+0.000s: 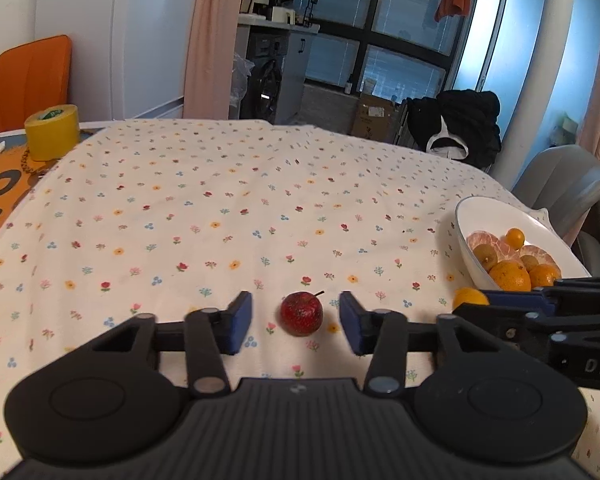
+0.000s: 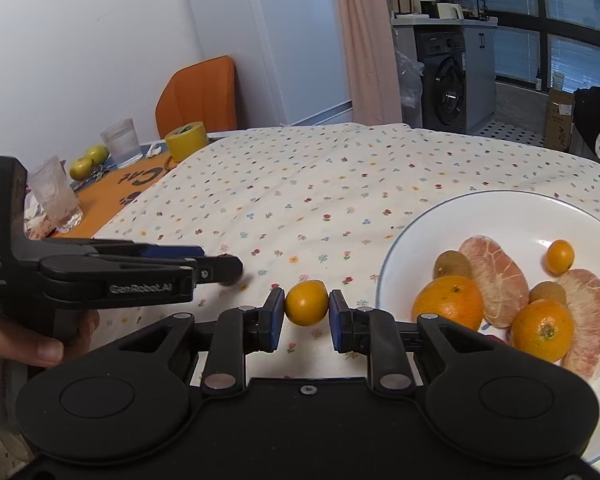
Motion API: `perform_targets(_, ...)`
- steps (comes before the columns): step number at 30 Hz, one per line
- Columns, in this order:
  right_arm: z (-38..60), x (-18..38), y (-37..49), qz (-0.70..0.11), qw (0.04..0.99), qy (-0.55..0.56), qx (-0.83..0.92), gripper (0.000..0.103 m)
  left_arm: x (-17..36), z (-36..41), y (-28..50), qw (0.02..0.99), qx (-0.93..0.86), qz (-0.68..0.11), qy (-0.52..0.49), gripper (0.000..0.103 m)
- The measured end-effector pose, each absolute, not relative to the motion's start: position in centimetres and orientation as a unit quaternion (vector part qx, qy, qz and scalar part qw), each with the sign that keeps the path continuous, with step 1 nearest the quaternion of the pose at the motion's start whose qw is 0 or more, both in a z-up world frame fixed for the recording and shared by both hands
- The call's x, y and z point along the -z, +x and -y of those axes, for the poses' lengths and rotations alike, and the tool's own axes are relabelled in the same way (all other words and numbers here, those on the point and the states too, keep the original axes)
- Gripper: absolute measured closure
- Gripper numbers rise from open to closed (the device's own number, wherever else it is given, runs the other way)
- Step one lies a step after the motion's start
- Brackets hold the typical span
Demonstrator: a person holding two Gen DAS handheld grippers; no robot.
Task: Organize fruits
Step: 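Close the right gripper on the kumquat while the left gripper grasps the red plum, then carry the kumquat with the right gripper while the left gripper carries the red plum to the plate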
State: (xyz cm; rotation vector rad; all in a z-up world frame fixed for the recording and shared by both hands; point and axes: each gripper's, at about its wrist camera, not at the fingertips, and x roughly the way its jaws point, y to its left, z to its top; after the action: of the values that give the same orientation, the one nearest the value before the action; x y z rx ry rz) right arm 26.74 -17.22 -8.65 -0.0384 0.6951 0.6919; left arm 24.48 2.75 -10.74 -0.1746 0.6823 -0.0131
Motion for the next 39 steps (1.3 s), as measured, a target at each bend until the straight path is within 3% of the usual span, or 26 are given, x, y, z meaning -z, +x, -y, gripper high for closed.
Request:
perform_targets(3,17.6,8.5,26.8,-0.329,0.884,-0.014,-0.333,0.081,11.2,-2.4,25.0,0.938,0.002,-0.34,-0.075,0.077)
perform_targets(5,18.0,8.4,26.9,-0.327,0.885,-0.01,-0.331,0.081,11.1,-2.3,25.0,0.937,-0.002,-0.342,-0.072,0.08)
perform_targets(39,28.6,6.5,23.9,-0.286,0.926,0.035,-0.243,0.081,6.1,5.7,21.2,0.954,0.074,-0.287,-0.055,0.08)
